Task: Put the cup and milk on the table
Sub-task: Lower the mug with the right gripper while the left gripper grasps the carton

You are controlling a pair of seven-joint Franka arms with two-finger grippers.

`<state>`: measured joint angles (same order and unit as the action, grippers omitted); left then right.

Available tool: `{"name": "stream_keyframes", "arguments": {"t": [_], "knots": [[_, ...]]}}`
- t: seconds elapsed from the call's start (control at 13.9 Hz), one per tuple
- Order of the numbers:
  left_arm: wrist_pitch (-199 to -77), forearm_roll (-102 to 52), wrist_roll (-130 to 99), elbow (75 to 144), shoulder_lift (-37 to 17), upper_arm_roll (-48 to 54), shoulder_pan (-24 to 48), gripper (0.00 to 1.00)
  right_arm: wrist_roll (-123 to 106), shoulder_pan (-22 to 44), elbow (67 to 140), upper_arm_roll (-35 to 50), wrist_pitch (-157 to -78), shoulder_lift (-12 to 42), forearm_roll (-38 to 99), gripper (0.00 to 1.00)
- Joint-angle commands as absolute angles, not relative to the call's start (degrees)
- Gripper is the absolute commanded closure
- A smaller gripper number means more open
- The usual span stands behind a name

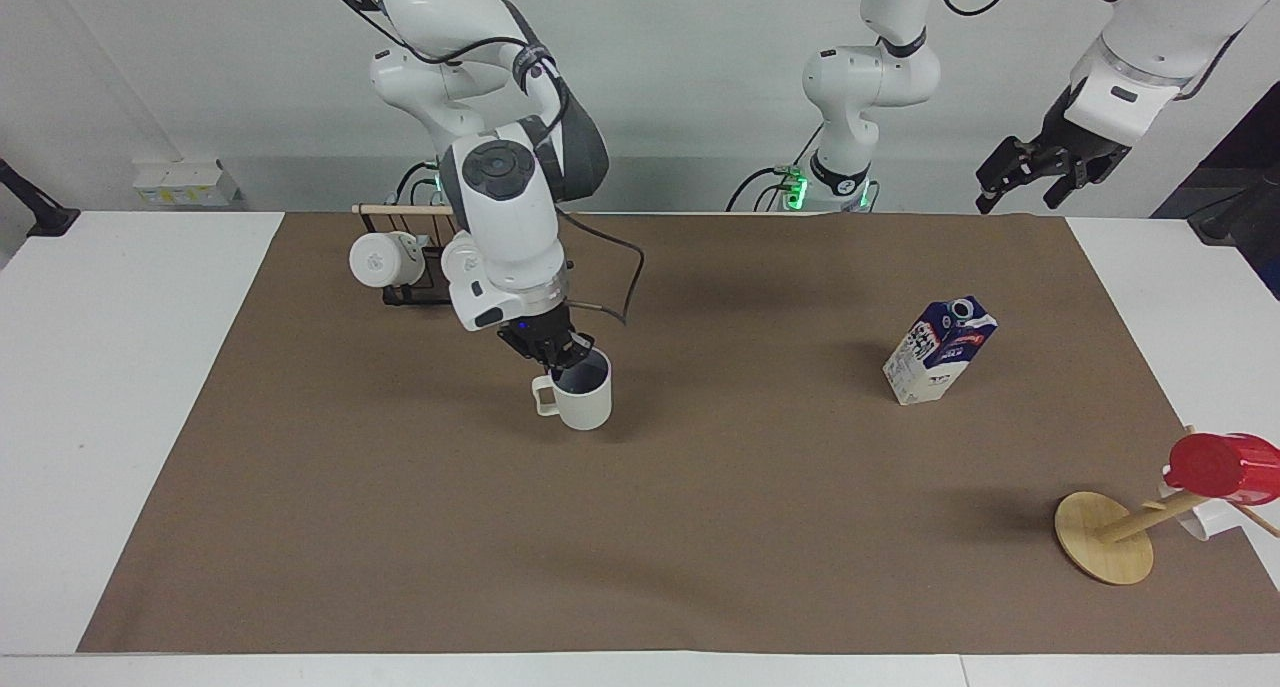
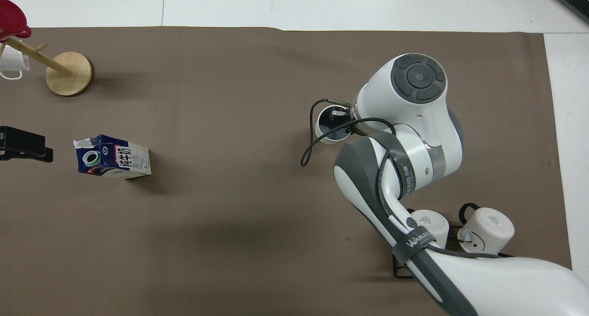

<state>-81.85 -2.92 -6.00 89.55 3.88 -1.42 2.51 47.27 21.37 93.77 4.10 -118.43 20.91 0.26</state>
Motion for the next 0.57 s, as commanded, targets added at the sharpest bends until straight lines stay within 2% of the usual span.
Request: {"name": "stream_keyframes", "arguments": {"t": [0.0, 0.22, 0.36, 0.5], "knots": [[-80.9, -2.3, -5.8, 90.7, 5.3, -1.1, 2.3, 0.00, 52.9, 22.5, 95.0, 4.1, -121.6, 22.2, -0.8, 1.00], [-86.2, -2.2, -5.6, 97.7, 9.4, -1.1, 2.2, 0.00, 54.9, 22.9, 96.8, 4.1, -121.7, 22.4, -0.5, 1.00], [-94.4, -1.9, -5.6, 107.0, 13.3, -1.2, 2.9, 0.00, 55.9, 22.9, 97.7, 4.1, -122.1, 22.4, -0.6, 1.00], [-102.2, -1.8, -5.6, 113.7, 14.4, -1.1, 3.0, 0.00, 56.0, 22.9, 97.8, 4.1, -122.0, 22.4, -0.5, 0.97]]}}
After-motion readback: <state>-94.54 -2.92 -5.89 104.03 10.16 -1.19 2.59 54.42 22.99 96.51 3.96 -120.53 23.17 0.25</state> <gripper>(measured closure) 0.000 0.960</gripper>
